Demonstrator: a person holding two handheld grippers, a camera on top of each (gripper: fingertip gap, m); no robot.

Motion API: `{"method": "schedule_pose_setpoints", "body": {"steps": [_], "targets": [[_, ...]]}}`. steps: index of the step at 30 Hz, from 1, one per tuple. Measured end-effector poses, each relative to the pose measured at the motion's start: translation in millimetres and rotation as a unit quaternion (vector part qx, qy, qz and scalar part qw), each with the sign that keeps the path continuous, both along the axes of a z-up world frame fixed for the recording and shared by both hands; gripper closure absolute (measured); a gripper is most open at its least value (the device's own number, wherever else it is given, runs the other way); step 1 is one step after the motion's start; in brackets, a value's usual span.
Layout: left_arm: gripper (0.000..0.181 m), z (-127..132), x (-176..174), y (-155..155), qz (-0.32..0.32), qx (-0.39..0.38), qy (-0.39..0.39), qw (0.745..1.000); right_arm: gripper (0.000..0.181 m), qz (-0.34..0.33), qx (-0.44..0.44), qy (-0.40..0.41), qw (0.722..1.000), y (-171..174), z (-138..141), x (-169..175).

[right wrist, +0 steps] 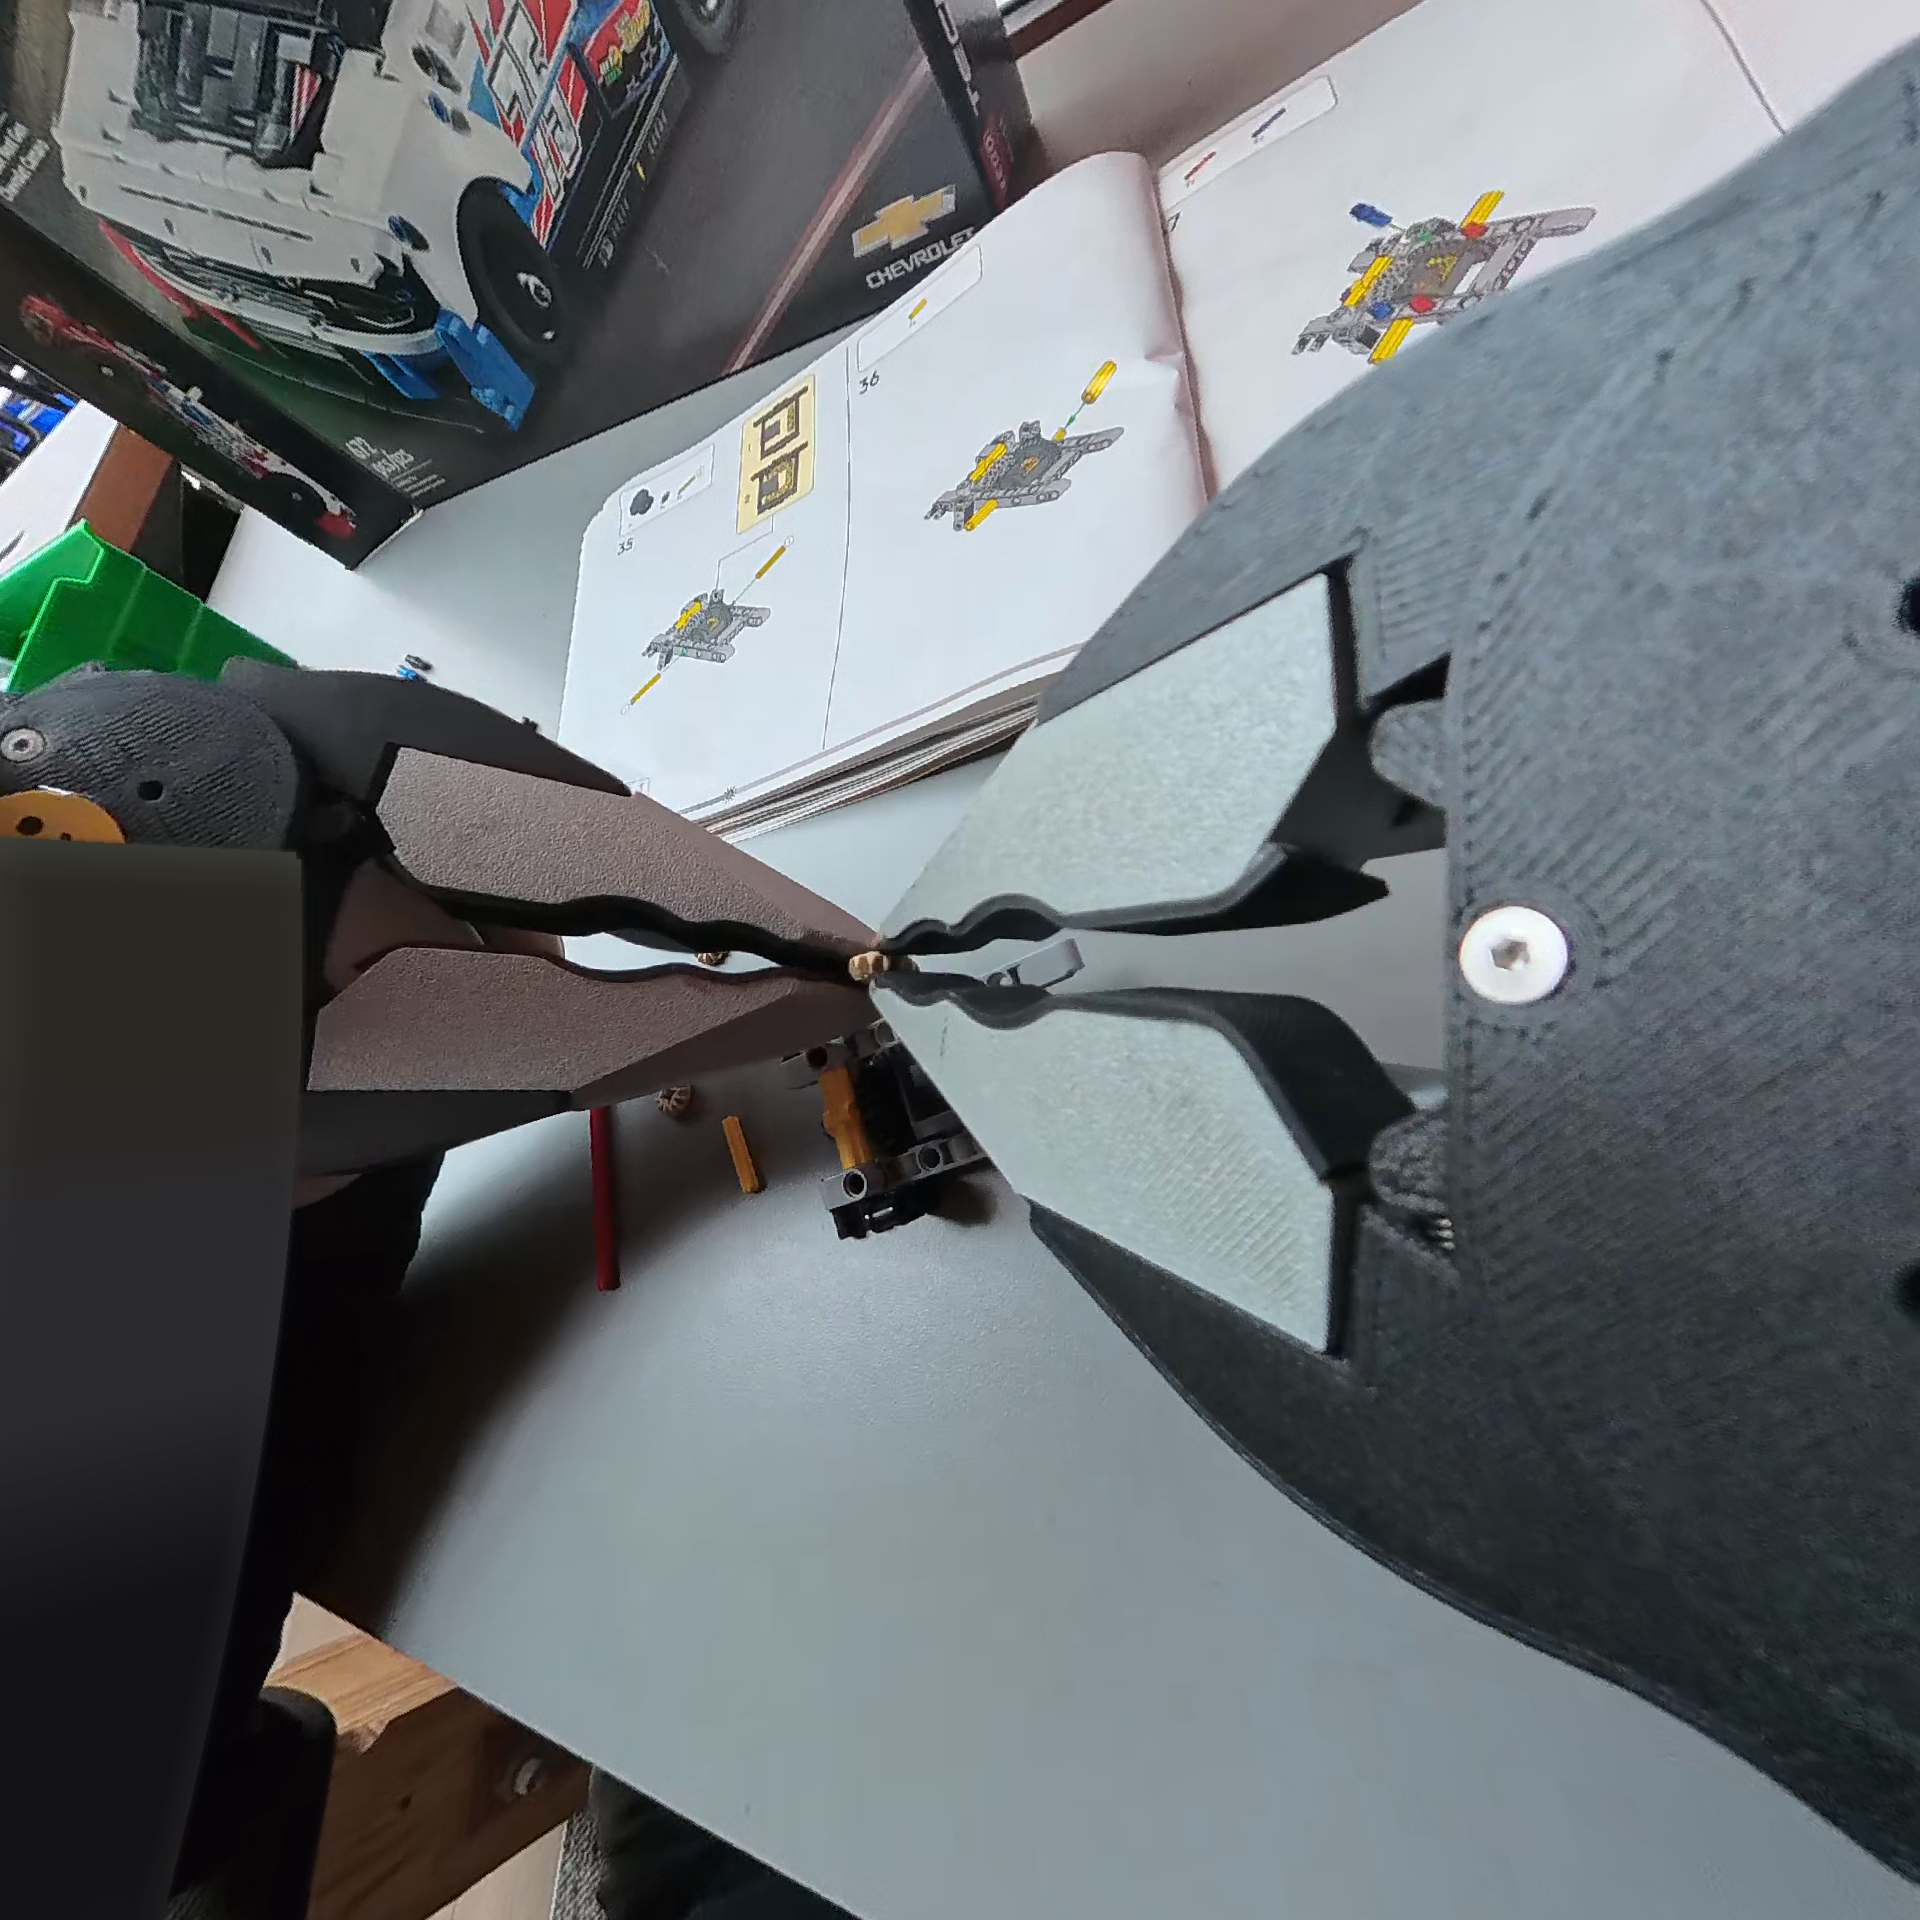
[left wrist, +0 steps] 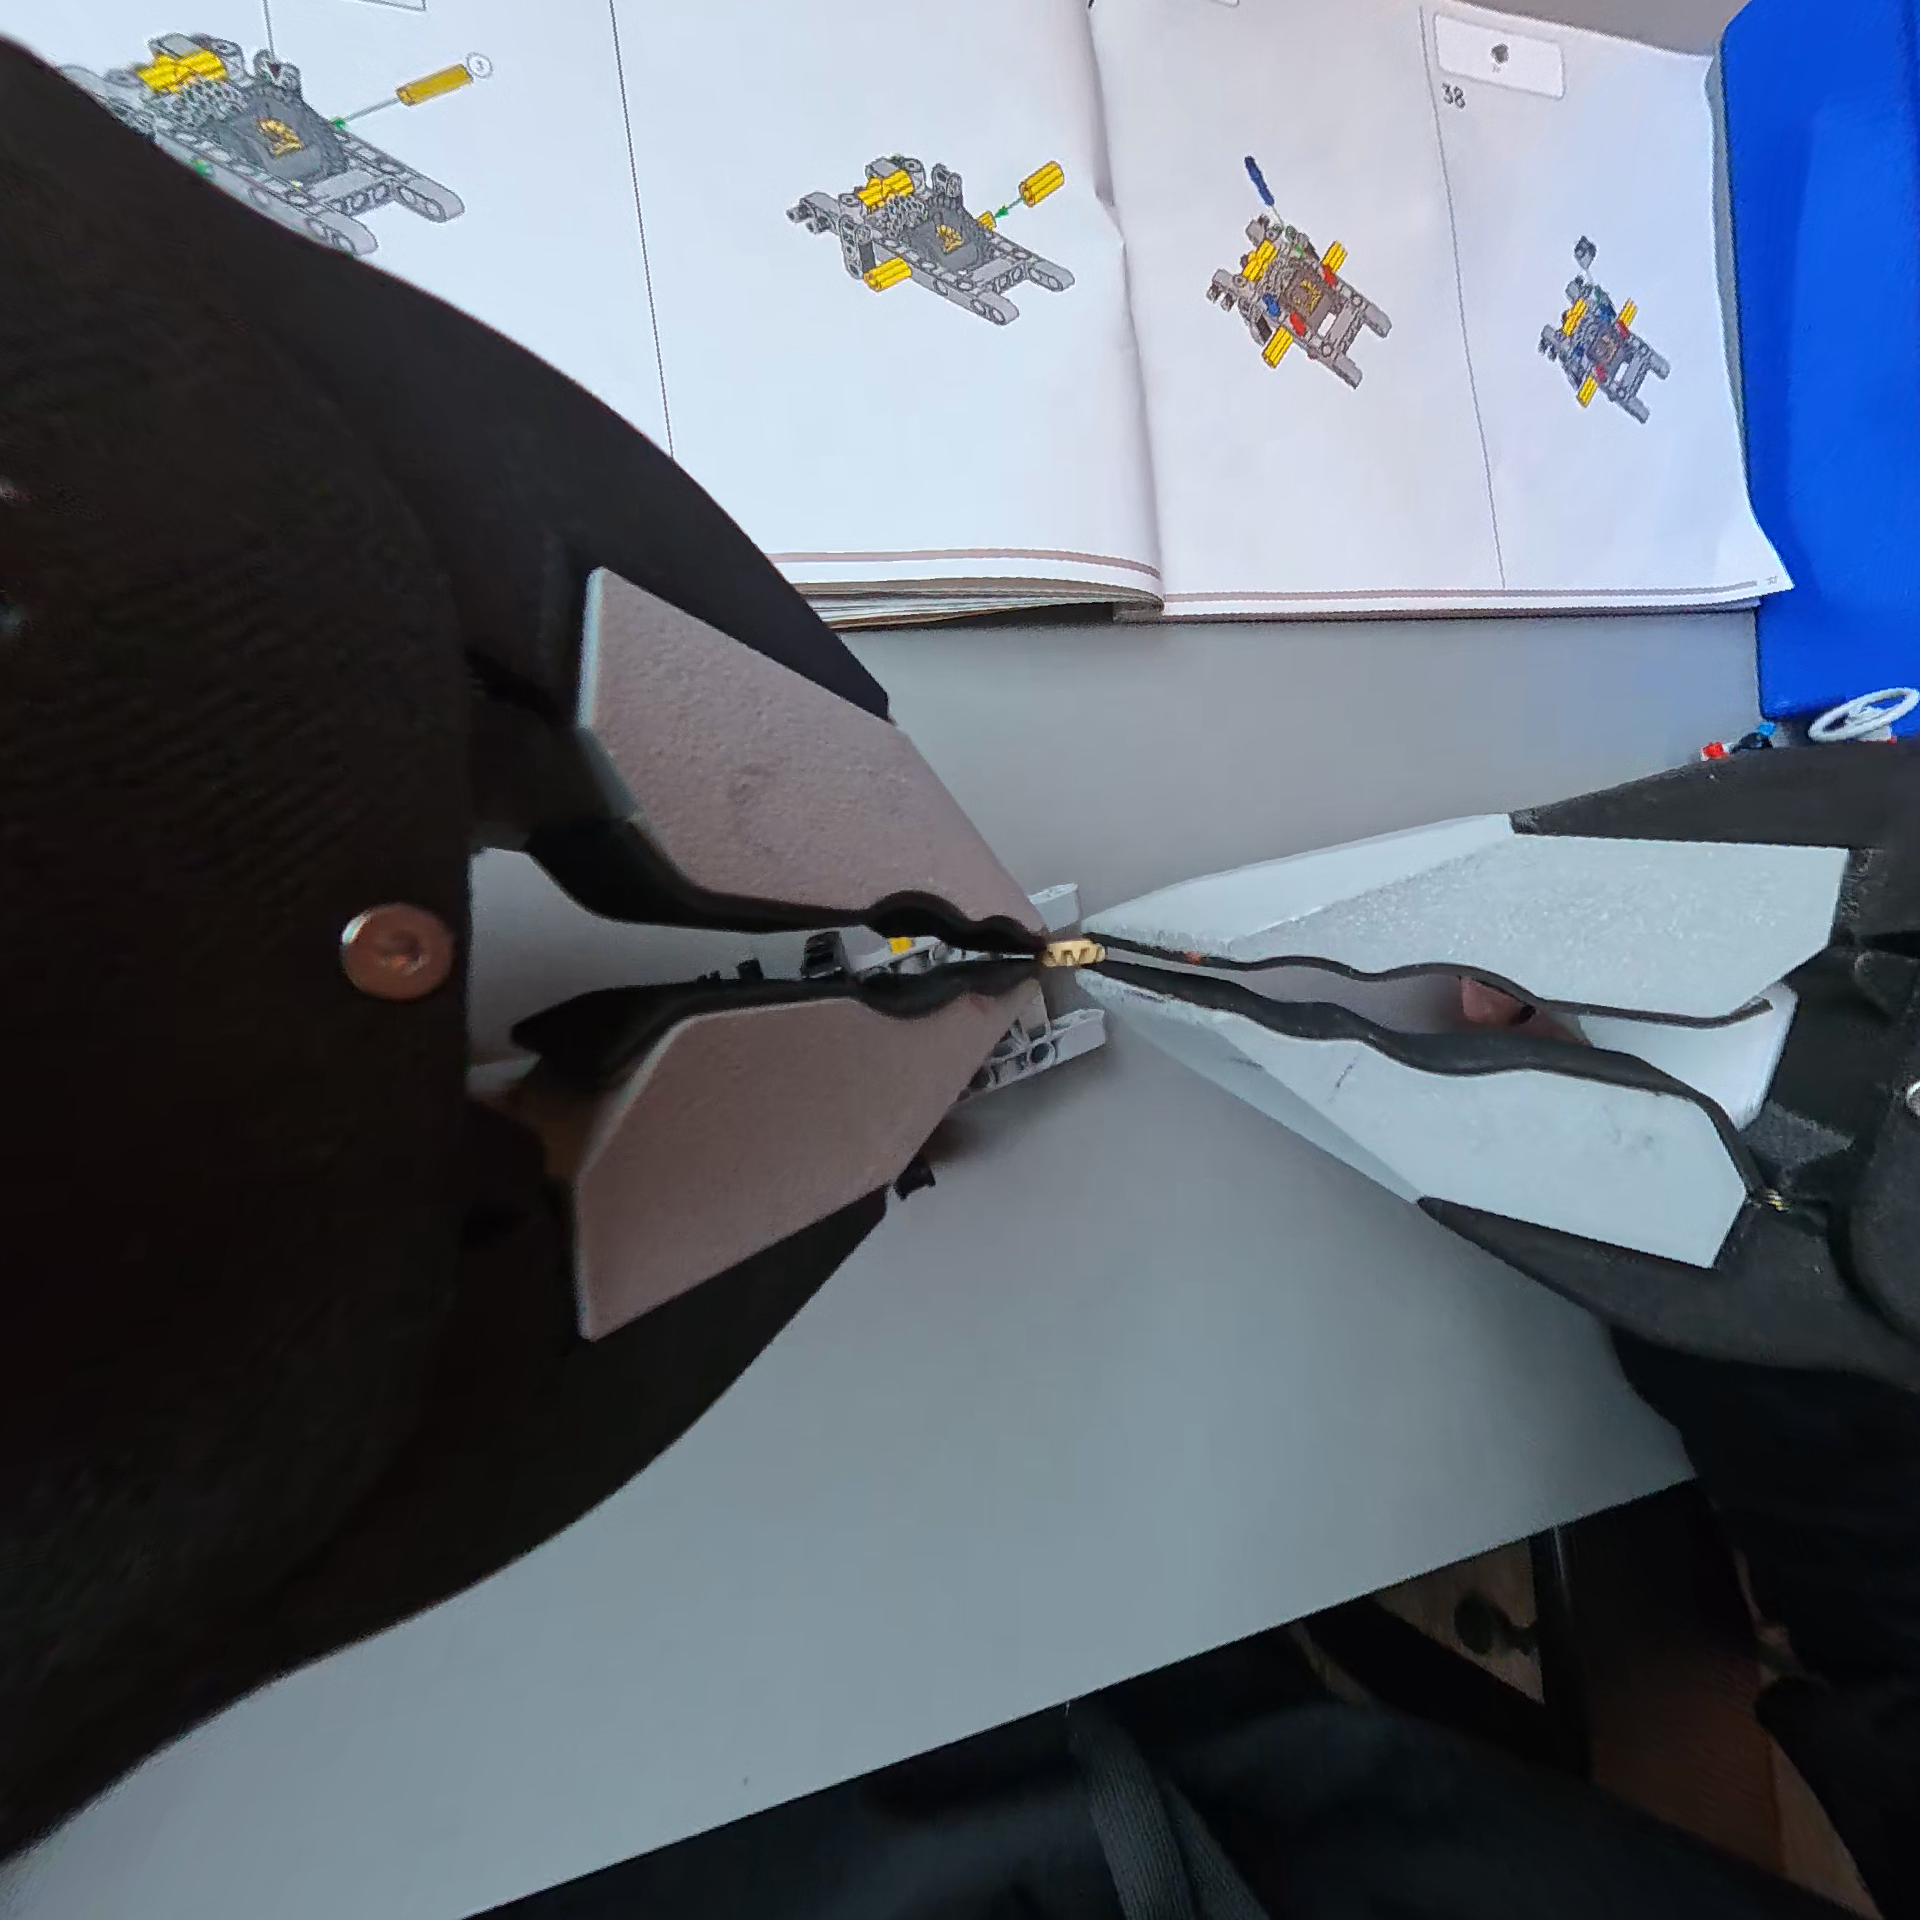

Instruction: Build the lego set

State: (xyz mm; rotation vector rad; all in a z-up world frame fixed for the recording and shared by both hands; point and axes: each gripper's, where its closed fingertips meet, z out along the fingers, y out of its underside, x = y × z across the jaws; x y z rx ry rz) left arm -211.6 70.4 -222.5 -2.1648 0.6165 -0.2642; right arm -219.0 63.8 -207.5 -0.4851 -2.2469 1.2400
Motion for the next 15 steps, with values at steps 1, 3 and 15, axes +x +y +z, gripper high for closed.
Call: {"method": "schedule_pose_setpoints", "body": {"steps": [1,3,15], "targets": [[0.181,-1.1,0.0,-0.3,0.0,-0.002,0.002,1.0,0.181,0.0,0.001,-0.002,1.0,0.0,-1.1,0.1],[0.181,-3.8,0.3,-0.9,-0.002,-0.008,0.003,1.0,0.181,0.002,0.006,-0.002,1.0,-0.1,-3.9,0.5],[0.181,-10.5,1.0,-3.6,-0.01,-0.018,0.025,0.999,0.178,0.017,0.033,0.007,0.999,-2.2,-9.5,4.4]]}}
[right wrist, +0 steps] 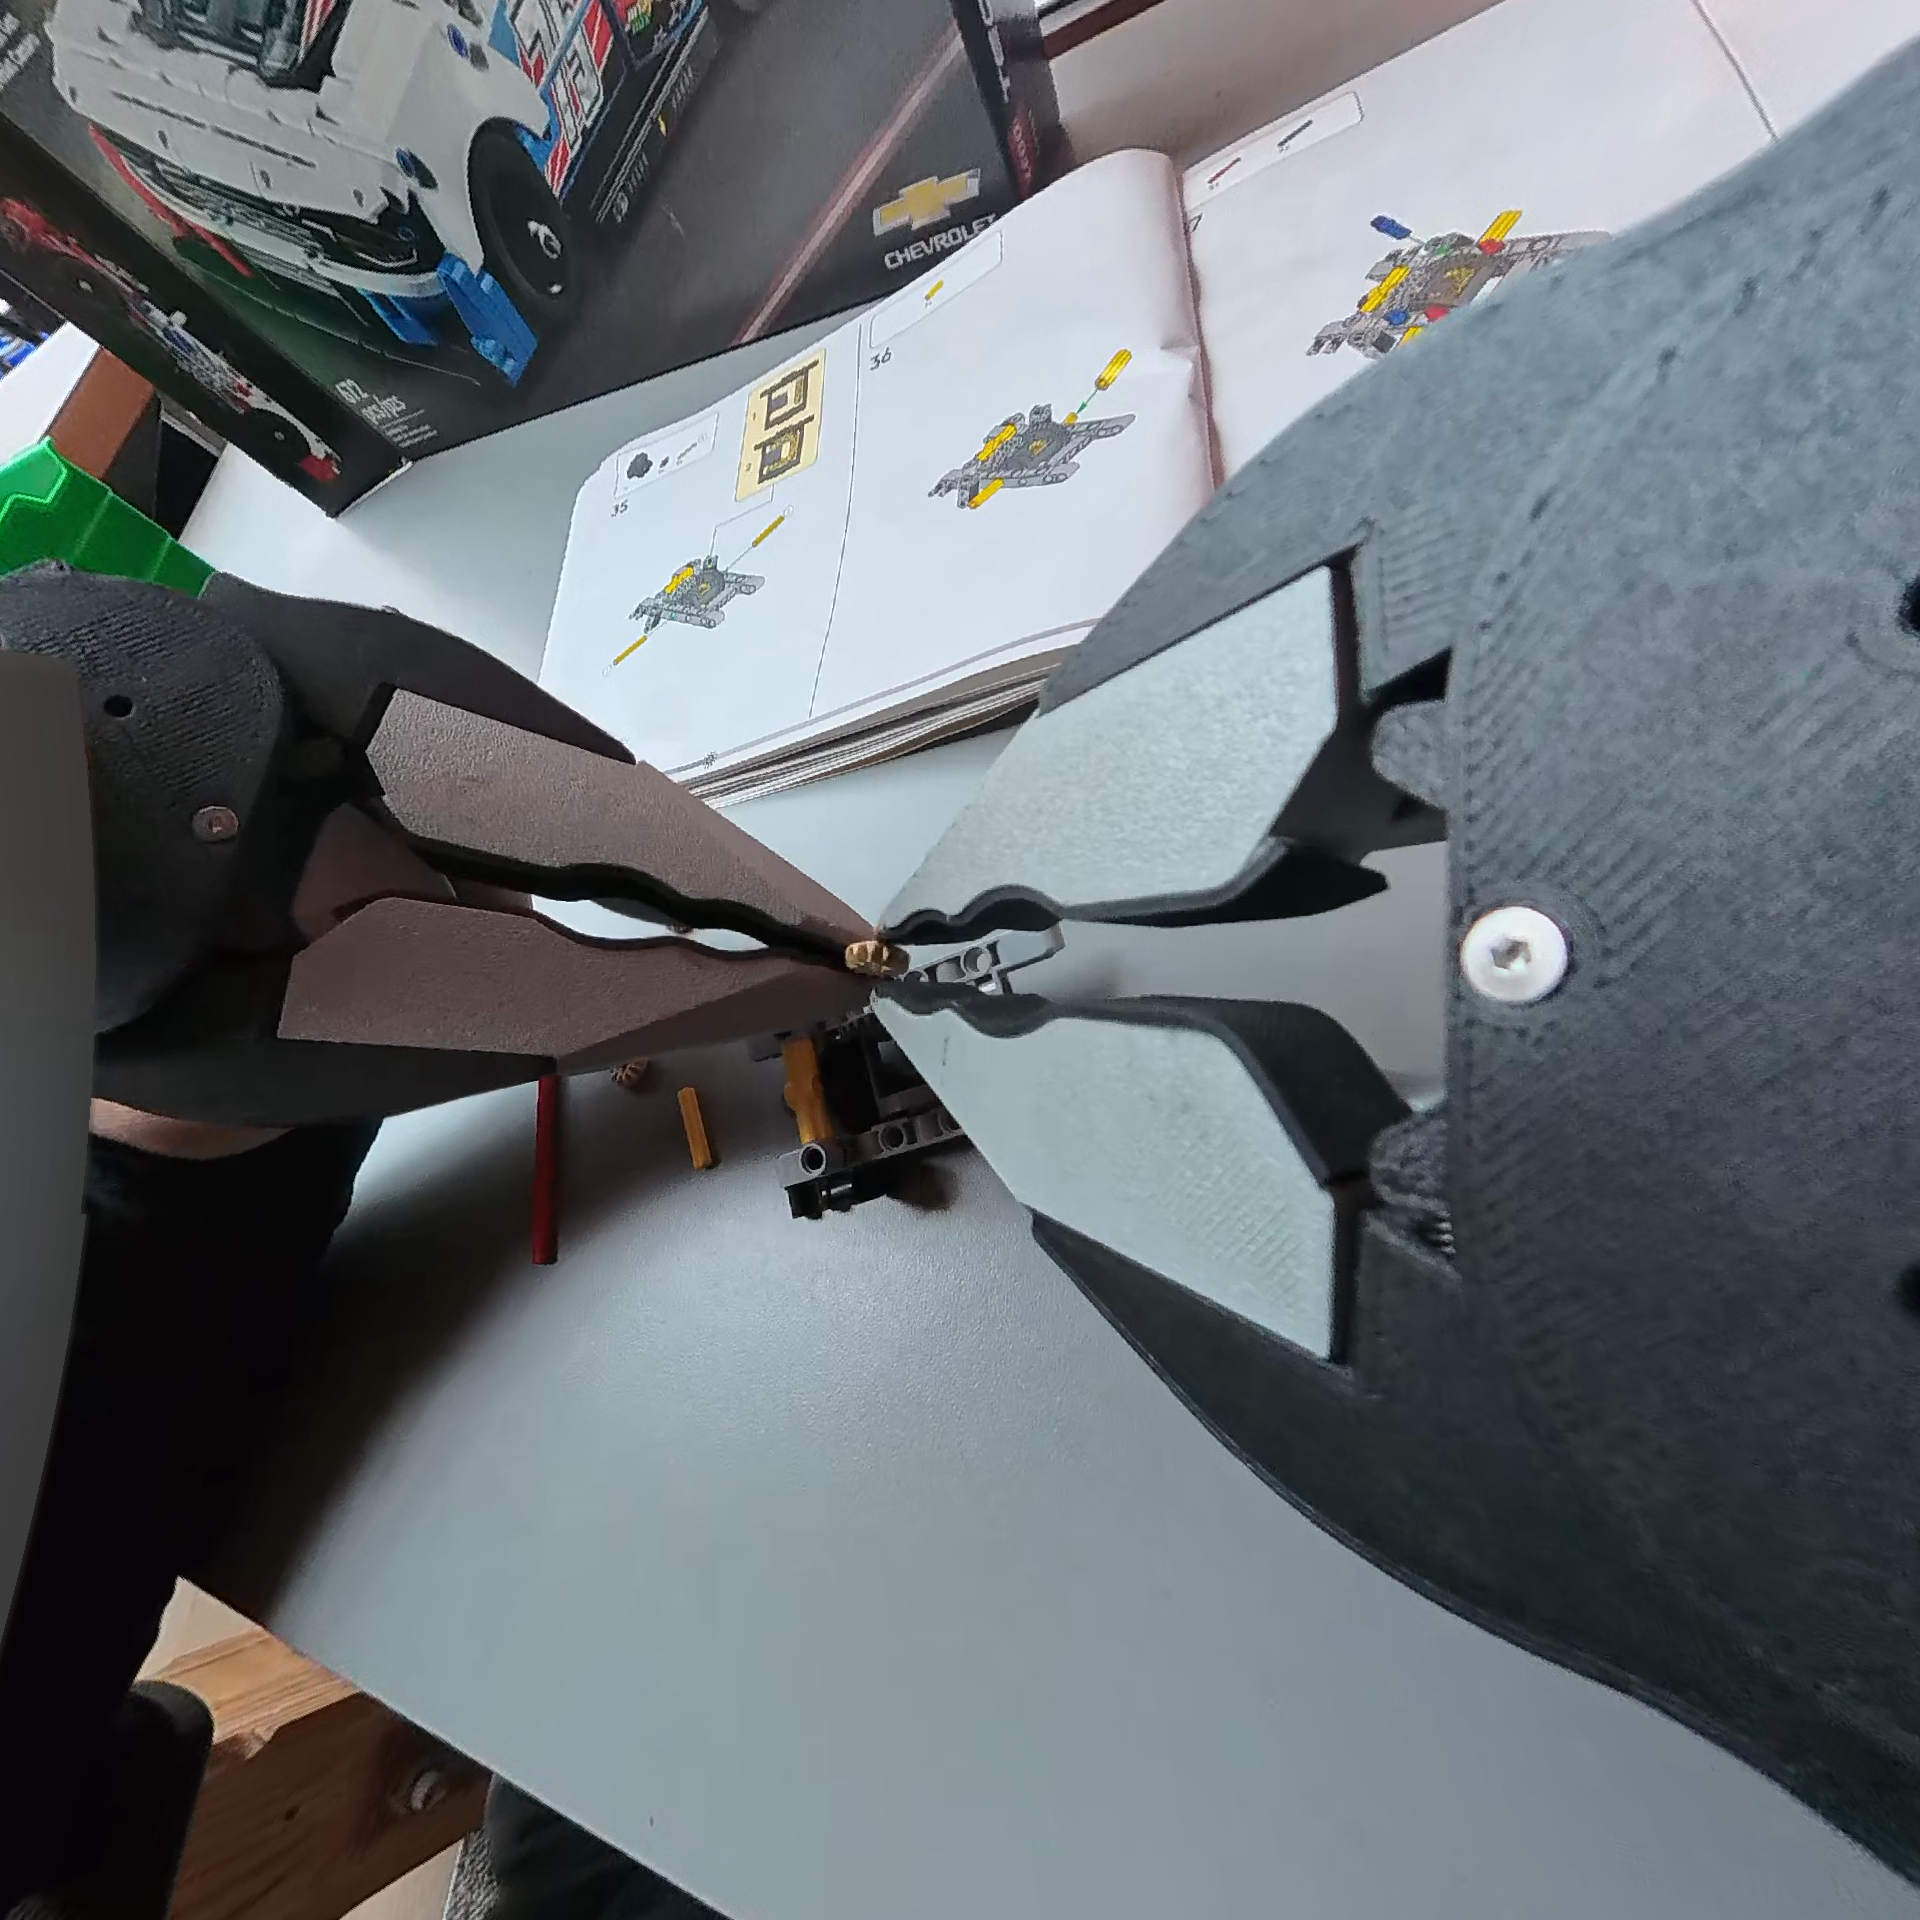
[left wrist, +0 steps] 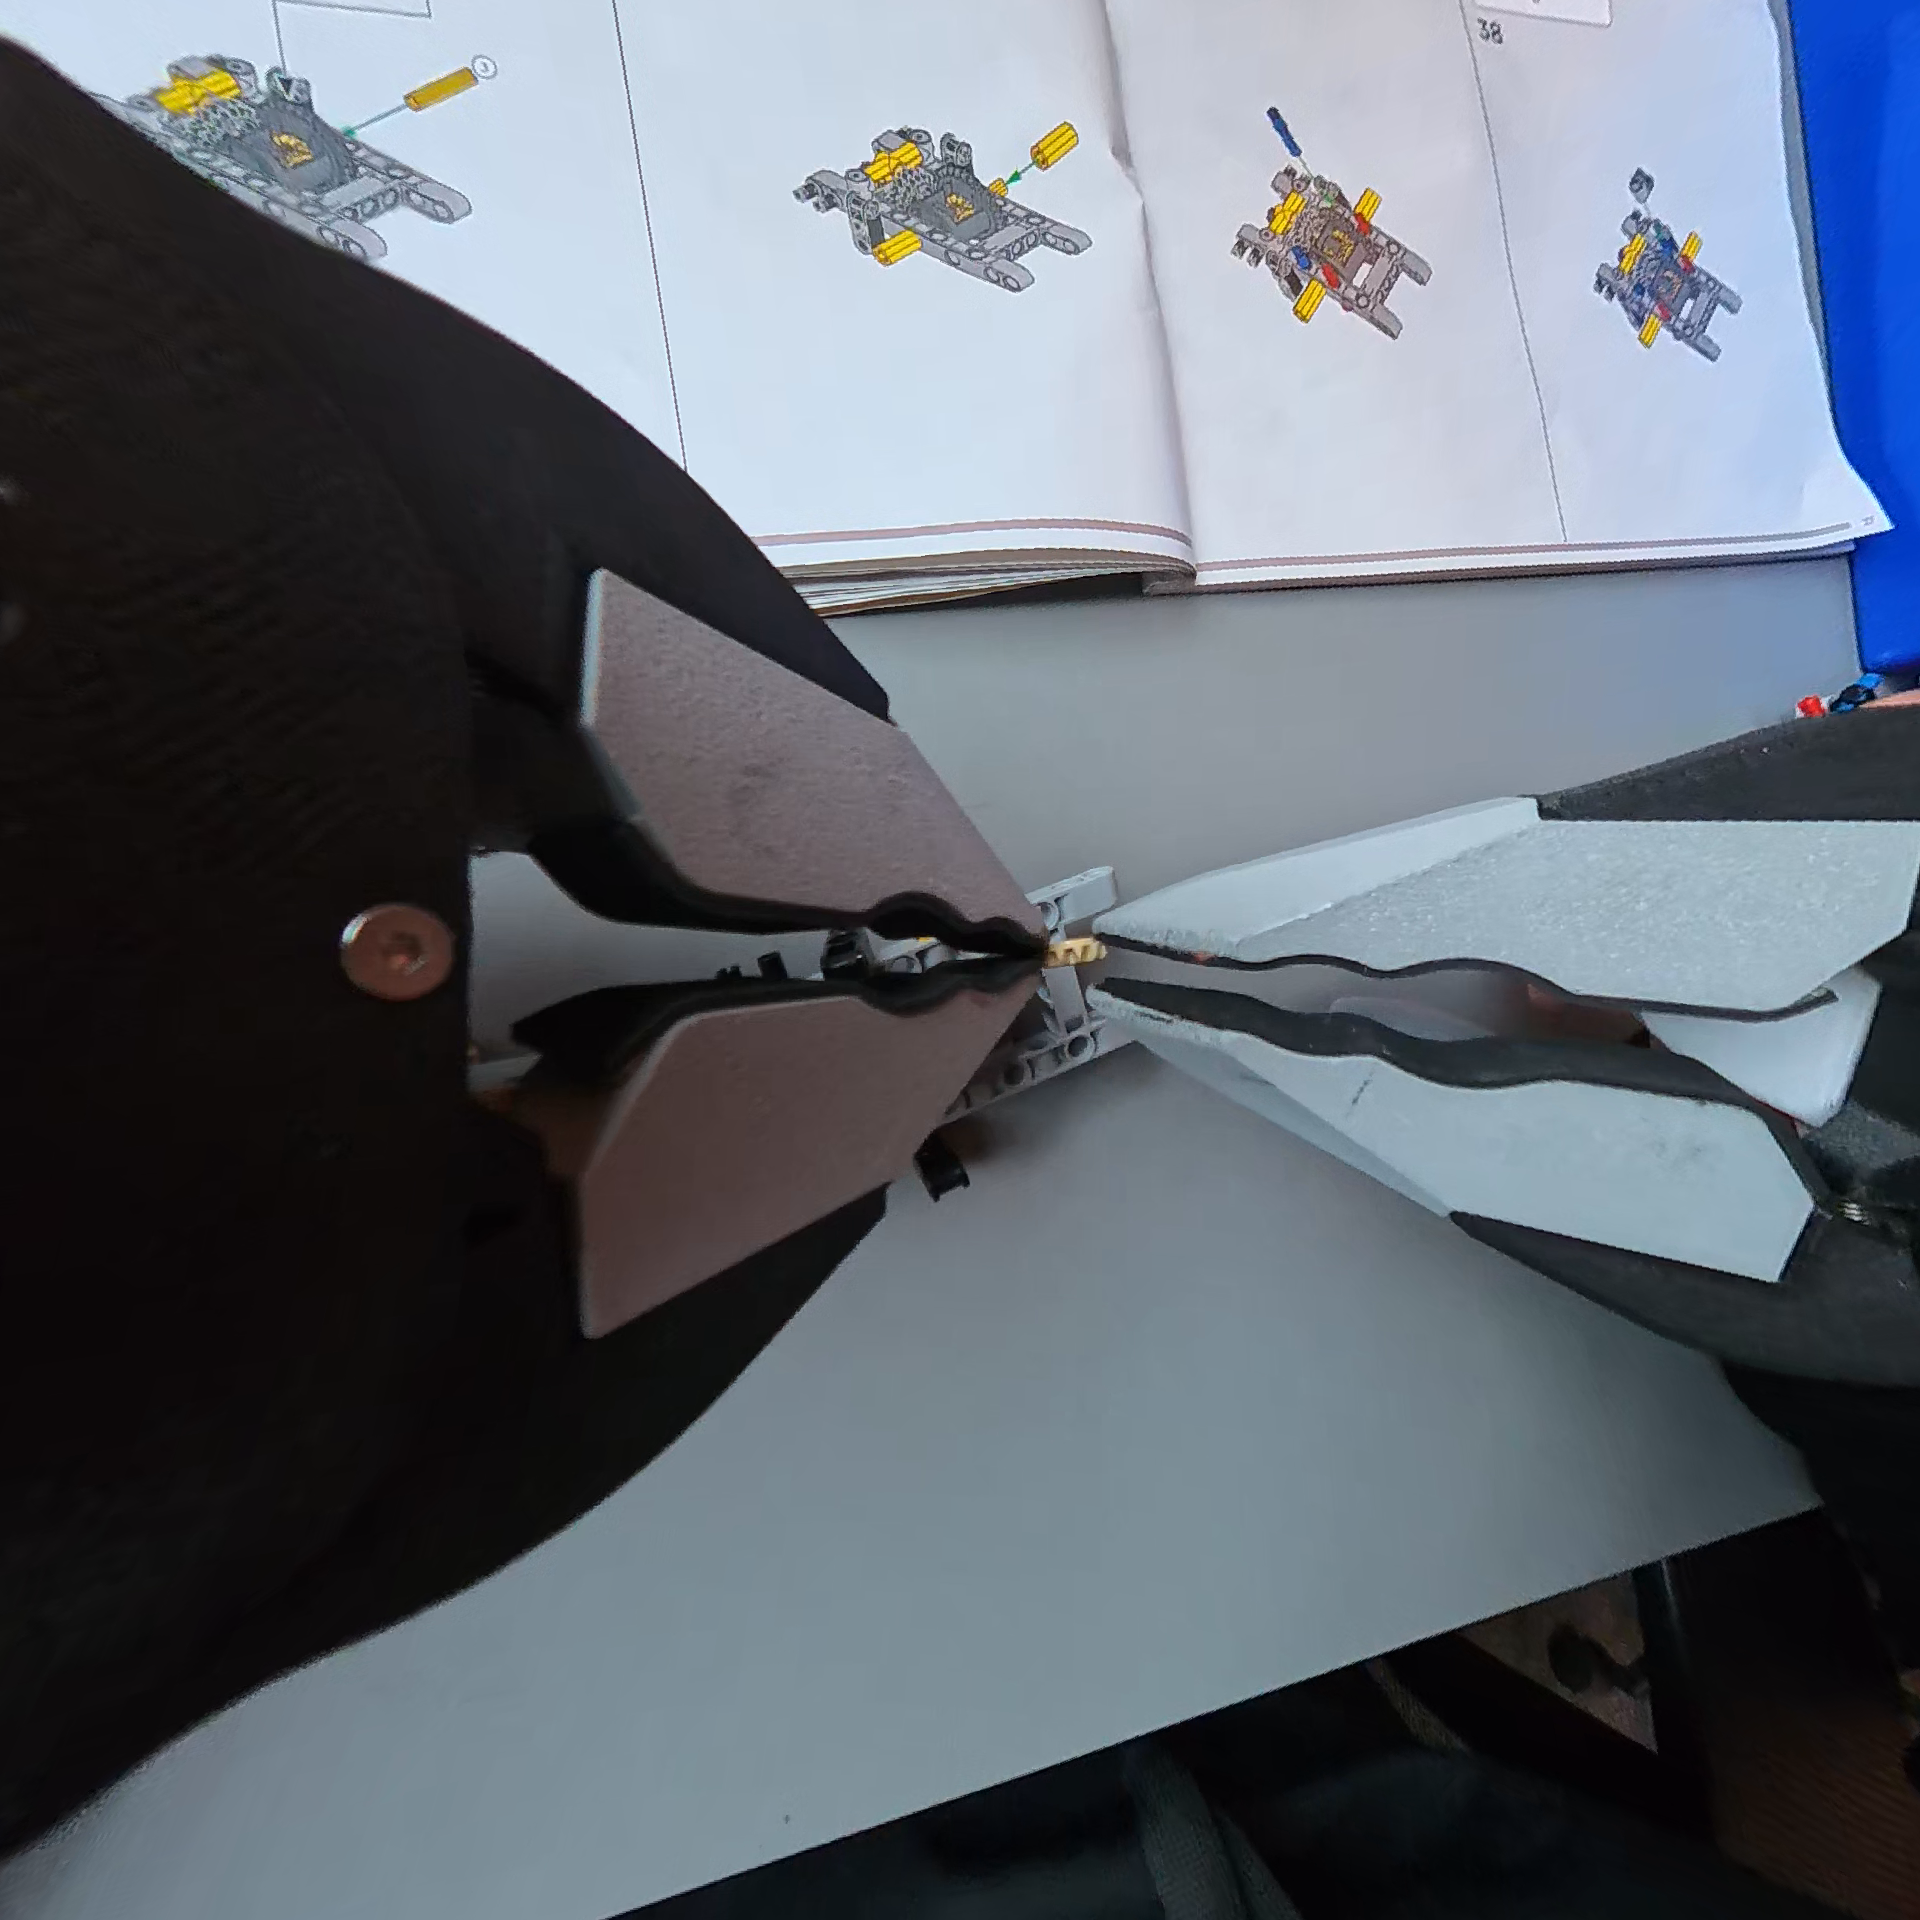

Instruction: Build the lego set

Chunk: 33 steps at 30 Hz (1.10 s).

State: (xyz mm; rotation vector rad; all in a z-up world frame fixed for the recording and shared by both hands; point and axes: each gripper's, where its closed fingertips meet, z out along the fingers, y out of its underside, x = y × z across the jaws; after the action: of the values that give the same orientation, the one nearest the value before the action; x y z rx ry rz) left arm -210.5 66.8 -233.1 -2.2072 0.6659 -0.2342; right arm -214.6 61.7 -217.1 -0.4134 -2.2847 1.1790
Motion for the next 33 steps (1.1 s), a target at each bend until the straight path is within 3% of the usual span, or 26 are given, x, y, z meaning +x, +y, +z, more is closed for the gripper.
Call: {"method": "schedule_pose_setpoints", "body": {"steps": [33], "targets": [[0.181,-6.6,4.0,-4.2,-0.018,-0.011,0.025,0.999,0.181,0.013,0.019,-0.019,1.0,-1.0,-10.2,4.5]]}}
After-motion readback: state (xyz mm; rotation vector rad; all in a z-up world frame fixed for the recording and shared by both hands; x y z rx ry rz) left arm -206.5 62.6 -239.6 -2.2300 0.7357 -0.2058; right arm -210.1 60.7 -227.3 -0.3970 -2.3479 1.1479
